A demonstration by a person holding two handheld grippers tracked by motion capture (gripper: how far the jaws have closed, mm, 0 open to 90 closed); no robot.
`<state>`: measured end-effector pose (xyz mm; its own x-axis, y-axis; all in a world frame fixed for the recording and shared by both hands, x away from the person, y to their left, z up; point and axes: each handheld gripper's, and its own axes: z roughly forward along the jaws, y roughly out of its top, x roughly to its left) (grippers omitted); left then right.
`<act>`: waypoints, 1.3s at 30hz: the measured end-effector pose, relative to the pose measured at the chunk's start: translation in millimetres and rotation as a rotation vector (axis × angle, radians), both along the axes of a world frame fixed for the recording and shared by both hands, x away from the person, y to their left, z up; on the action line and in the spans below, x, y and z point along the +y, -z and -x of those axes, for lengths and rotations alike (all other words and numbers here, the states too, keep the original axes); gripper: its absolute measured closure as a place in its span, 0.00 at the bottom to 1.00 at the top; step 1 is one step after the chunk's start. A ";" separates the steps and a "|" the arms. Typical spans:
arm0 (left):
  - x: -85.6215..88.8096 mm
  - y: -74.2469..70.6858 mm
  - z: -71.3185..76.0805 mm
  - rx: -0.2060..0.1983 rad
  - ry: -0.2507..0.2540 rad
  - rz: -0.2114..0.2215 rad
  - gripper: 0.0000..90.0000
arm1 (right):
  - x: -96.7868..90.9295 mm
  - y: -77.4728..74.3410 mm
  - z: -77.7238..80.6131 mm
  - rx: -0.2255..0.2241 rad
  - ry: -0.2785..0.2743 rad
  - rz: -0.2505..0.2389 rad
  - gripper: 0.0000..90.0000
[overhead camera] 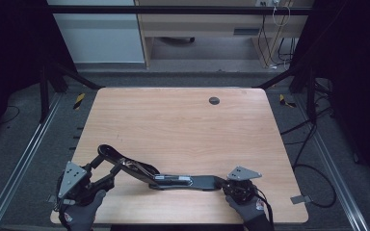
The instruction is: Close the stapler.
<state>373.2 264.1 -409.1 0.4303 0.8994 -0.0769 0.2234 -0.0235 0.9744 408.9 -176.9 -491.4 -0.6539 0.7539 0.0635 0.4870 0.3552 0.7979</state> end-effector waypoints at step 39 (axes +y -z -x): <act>-10.8 -3.4 -2.1 -0.010 -0.060 0.027 0.61 | 9.5 5.8 -0.7 0.017 -0.023 0.001 1.00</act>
